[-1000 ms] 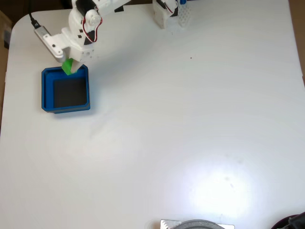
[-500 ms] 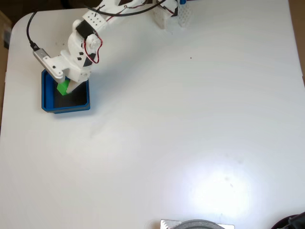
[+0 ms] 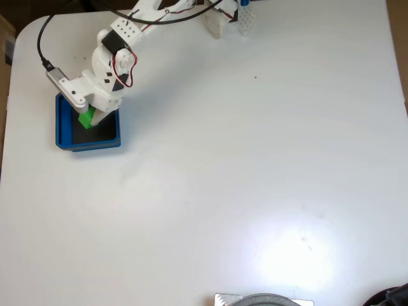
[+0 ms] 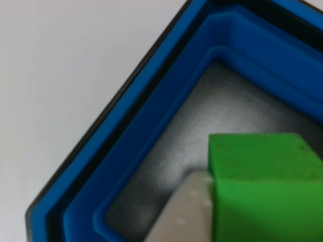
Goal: Pick up green cube and drop it in the blue box
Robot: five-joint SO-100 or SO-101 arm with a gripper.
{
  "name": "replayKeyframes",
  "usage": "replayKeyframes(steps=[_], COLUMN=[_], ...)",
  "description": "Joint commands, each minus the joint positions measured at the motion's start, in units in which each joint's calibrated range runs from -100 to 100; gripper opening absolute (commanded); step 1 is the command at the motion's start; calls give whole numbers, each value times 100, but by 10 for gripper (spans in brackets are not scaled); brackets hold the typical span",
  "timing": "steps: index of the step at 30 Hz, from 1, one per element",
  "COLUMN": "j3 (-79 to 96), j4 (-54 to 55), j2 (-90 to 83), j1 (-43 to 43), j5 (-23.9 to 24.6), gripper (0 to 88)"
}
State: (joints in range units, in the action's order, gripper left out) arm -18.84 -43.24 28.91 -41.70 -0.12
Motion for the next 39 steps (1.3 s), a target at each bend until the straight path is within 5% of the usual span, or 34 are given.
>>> replayKeyframes(steps=[1,22,39], j3=[-396,-396,-55], j4=[121,129,88], j2=[-81,-131,-1034], j1=[-44,-51,-59], j5=[-10,-20,-10], gripper=[55,267,273])
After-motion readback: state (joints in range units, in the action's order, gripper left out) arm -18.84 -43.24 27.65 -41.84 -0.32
